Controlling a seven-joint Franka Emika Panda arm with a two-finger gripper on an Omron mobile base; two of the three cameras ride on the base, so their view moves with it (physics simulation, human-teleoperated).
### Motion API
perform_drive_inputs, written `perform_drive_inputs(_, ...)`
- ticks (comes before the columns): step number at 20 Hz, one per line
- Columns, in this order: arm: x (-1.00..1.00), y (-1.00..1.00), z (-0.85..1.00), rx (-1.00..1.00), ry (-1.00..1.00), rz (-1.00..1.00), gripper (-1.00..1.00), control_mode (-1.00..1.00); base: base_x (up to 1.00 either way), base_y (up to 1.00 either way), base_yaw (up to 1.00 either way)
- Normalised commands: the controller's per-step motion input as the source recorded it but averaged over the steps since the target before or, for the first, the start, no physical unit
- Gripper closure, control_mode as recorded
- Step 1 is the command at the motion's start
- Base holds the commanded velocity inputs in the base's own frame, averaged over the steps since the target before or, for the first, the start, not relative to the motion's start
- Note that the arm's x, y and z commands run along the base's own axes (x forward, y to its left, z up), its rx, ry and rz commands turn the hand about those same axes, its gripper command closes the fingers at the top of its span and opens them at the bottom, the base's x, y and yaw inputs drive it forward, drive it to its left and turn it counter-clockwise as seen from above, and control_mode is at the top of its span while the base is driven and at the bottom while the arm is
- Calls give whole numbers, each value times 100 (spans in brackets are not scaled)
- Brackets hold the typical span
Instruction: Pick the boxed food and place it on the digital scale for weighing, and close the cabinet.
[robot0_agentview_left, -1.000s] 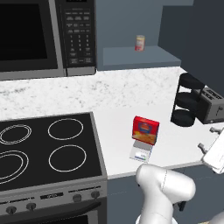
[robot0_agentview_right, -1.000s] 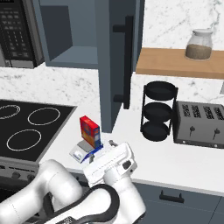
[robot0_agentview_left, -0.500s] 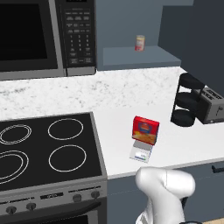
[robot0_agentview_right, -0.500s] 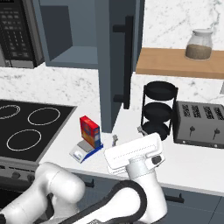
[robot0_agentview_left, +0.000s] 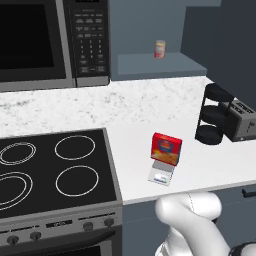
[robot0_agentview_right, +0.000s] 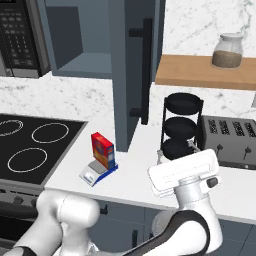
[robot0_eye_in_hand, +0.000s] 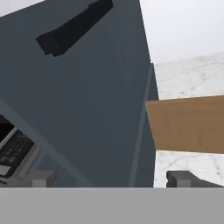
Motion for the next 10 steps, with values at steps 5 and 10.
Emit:
perform_drive_inputs(5,22,0,90,0,0,1,-100,-100,0,0,0)
perform_drive_inputs(10,12,24,49,-1,0,9,-100,-100,0,0,0)
